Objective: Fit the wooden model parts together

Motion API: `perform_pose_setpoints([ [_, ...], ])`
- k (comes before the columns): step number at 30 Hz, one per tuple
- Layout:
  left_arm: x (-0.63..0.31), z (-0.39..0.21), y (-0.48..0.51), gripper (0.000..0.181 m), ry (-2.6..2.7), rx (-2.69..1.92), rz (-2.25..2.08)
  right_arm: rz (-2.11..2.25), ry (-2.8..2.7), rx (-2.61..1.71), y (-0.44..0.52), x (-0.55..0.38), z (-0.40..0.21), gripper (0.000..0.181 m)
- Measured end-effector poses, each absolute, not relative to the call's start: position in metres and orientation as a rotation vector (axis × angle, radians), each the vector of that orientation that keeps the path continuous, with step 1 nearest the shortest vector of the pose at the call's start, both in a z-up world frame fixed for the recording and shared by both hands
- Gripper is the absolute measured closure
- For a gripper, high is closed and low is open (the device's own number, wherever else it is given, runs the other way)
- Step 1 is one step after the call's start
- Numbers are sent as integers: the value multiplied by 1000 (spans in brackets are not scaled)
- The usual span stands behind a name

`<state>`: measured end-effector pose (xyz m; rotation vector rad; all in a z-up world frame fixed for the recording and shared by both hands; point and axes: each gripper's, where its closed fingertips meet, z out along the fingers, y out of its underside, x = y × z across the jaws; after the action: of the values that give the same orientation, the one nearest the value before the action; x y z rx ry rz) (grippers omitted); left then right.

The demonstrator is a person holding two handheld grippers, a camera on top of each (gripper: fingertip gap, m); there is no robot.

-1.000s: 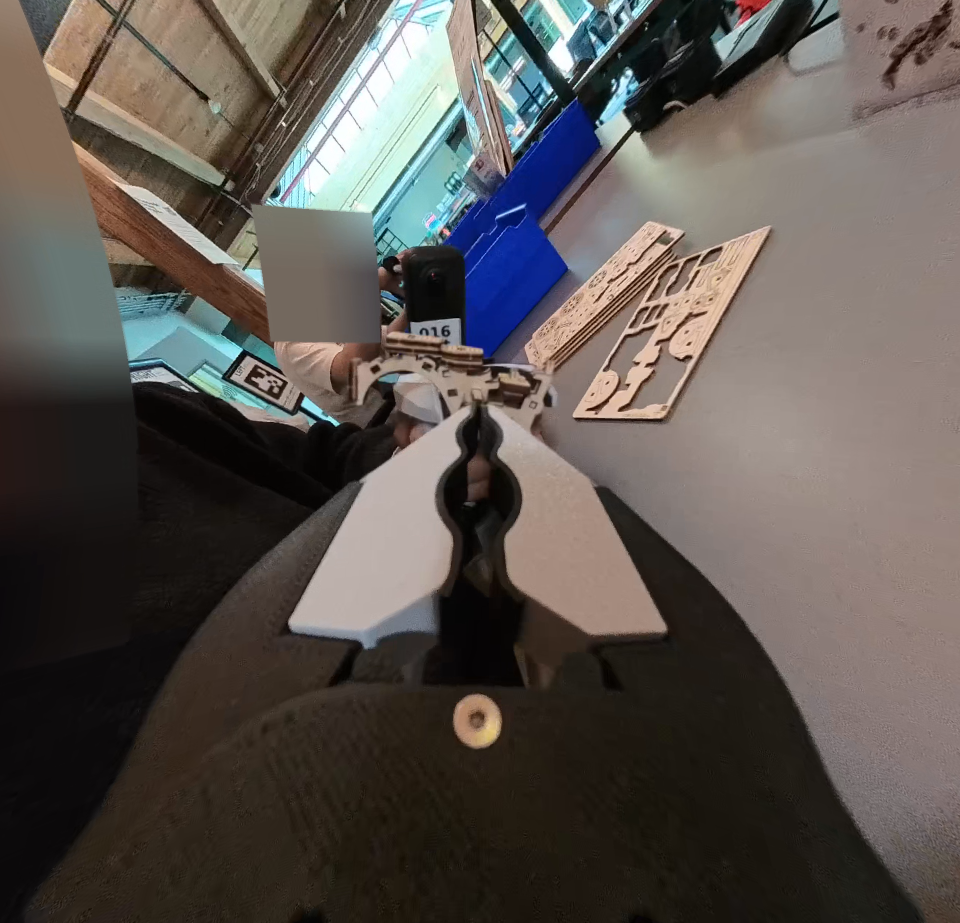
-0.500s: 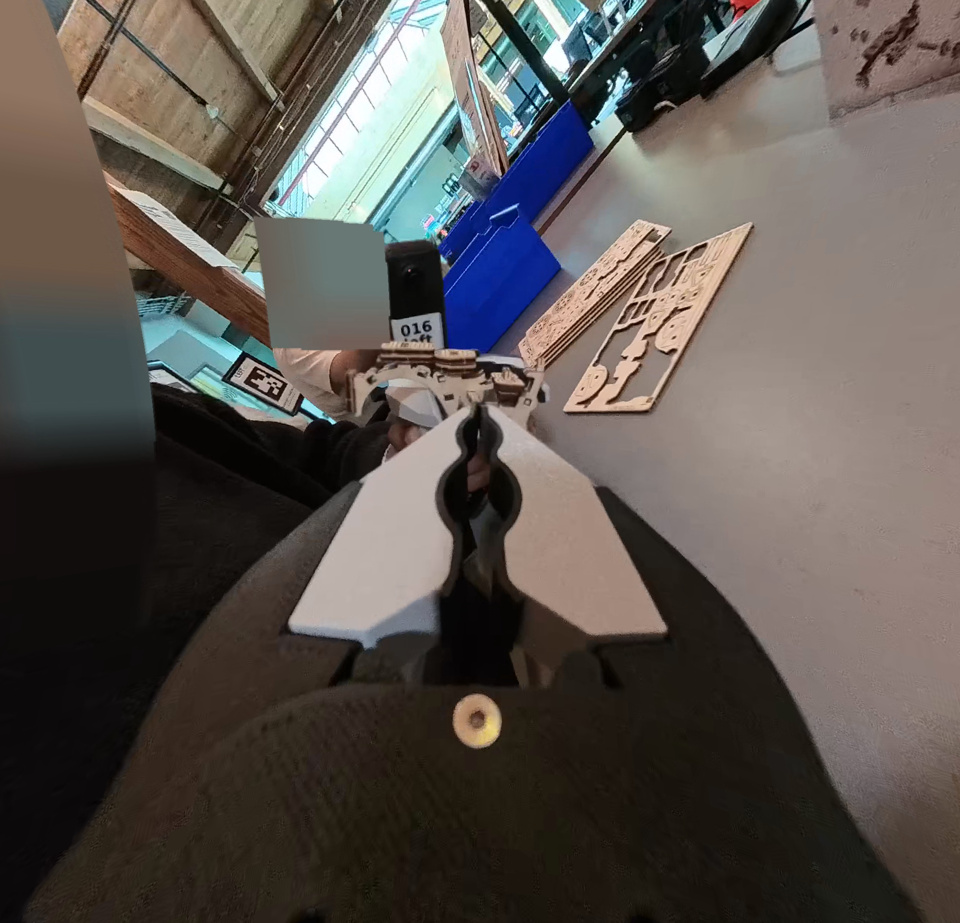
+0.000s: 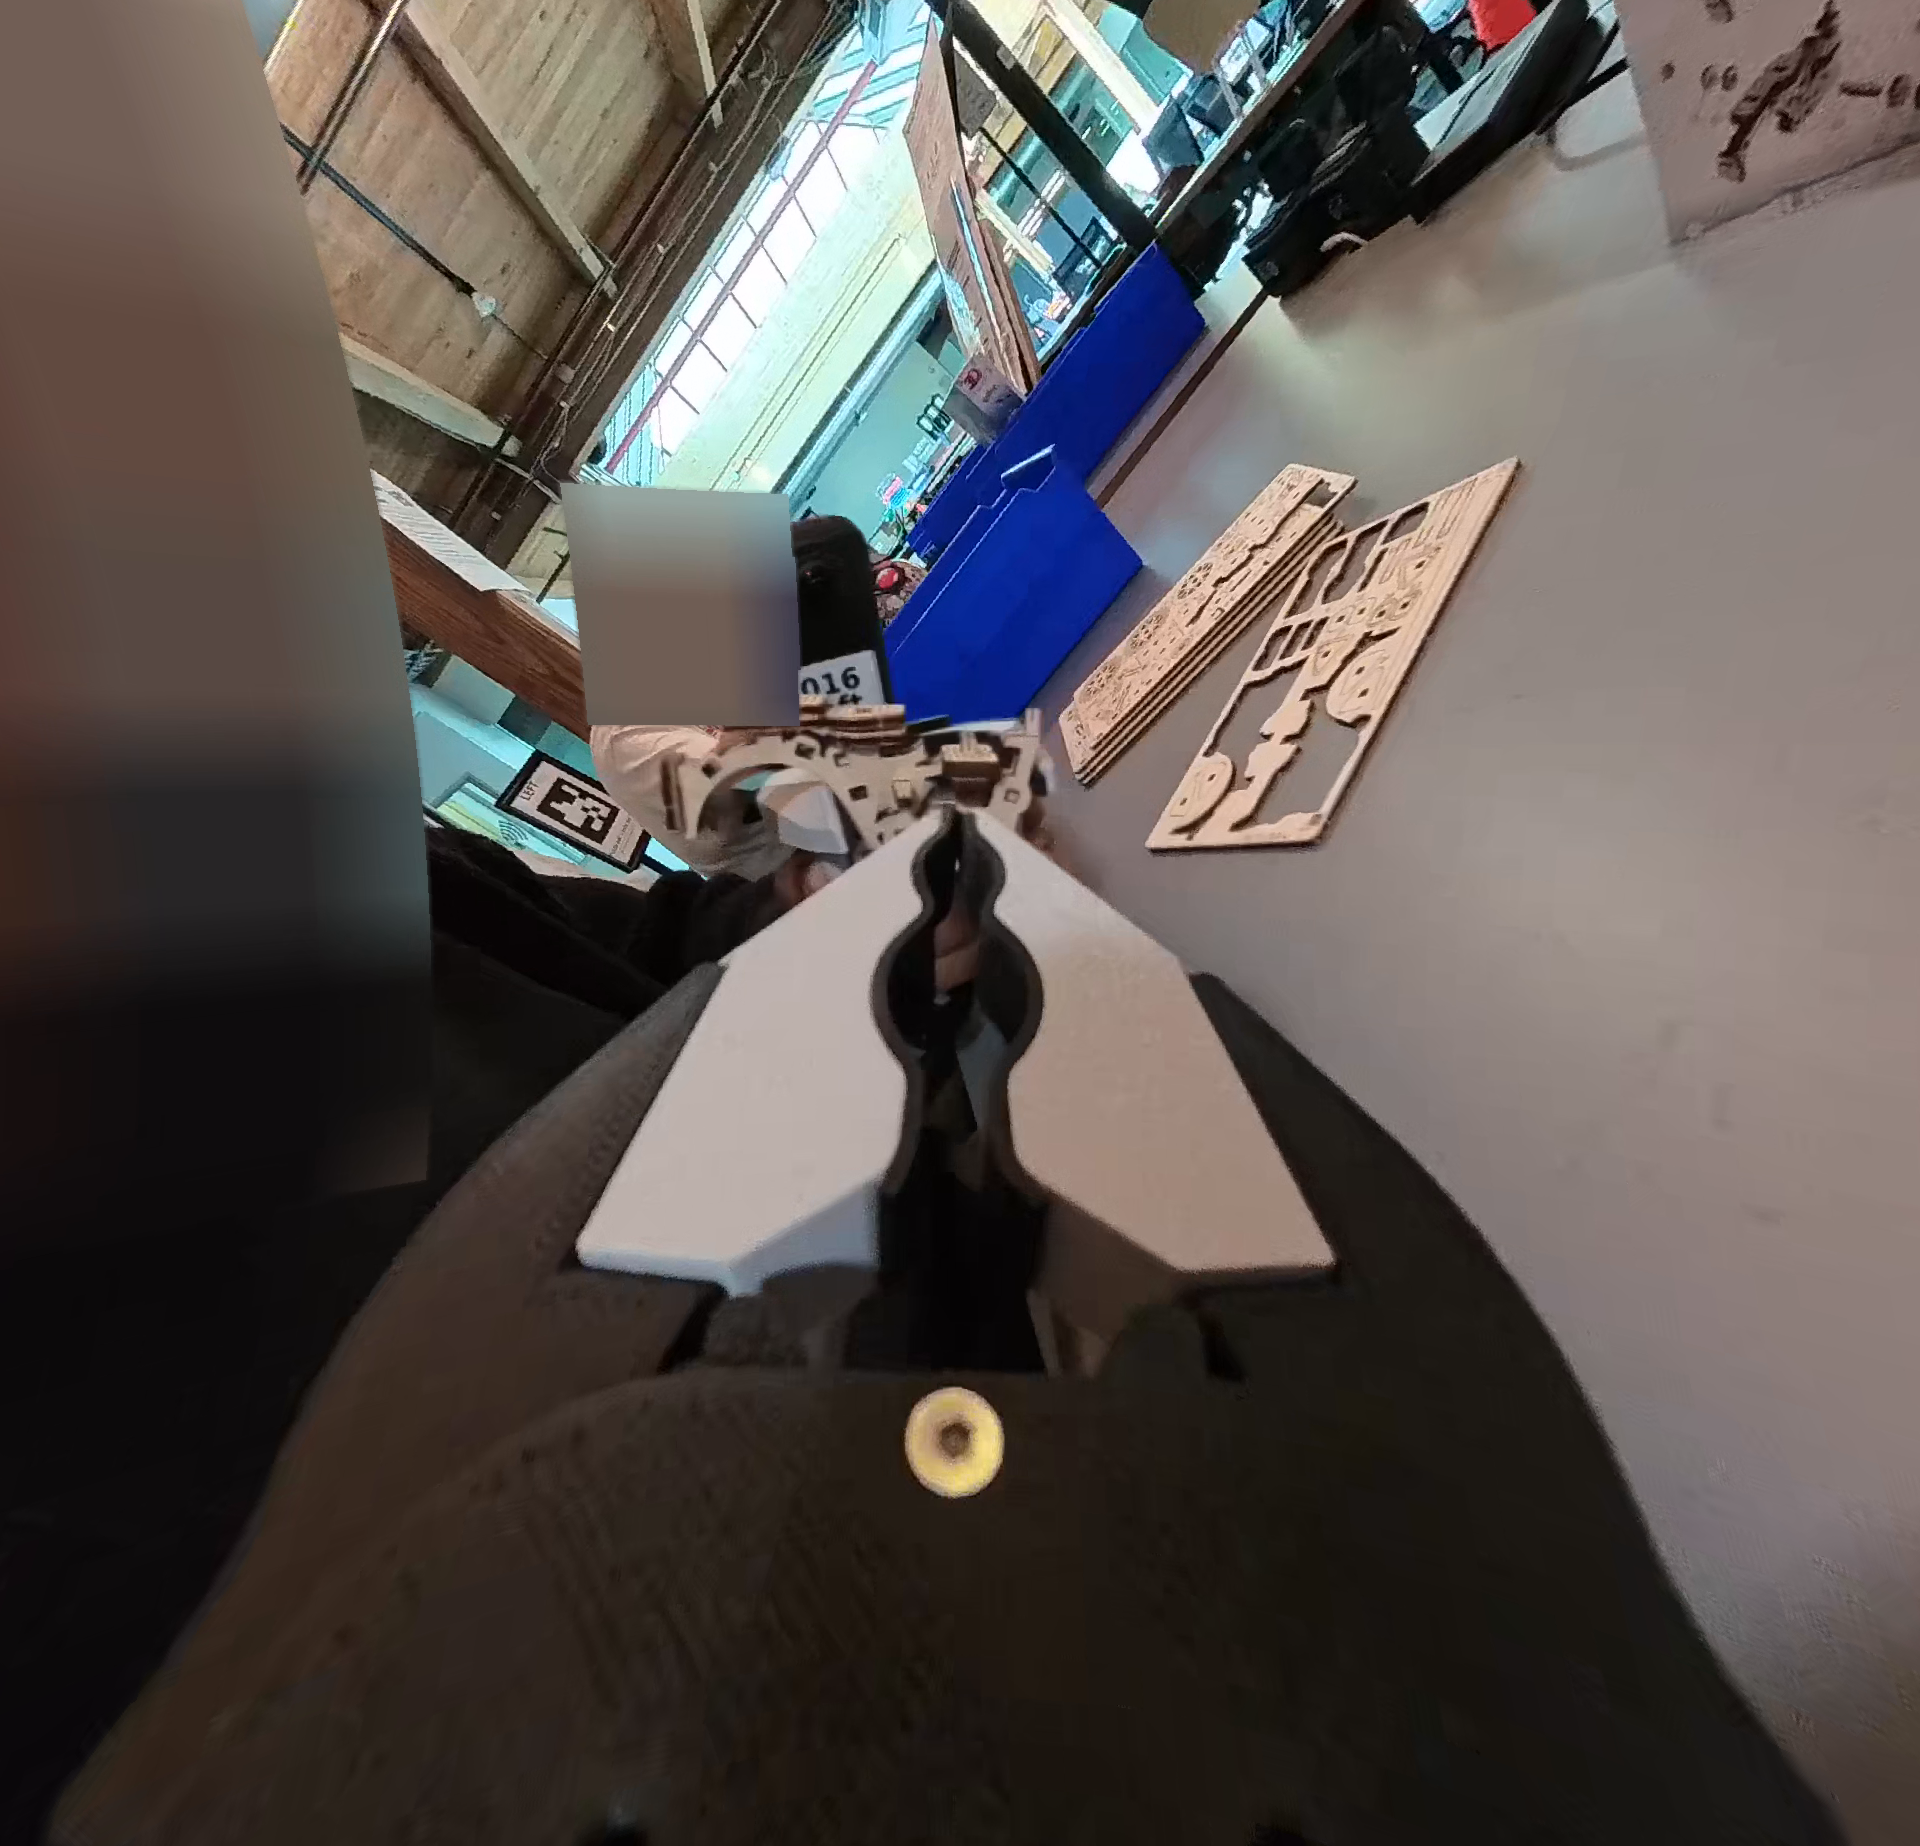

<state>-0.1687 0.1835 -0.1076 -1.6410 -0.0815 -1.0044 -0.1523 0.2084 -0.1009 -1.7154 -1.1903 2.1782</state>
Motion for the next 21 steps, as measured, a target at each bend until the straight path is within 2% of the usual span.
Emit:
perform_pose_setpoints([
  [14,-170,-91,175,136,-63,-1457,-1263,2028,-1307,-1638,192,-150,-83,181],
  [21,-155,-97,179,136,-54,-1509,-1267,2007,-1331,-1633,181,-156,-83,181],
])
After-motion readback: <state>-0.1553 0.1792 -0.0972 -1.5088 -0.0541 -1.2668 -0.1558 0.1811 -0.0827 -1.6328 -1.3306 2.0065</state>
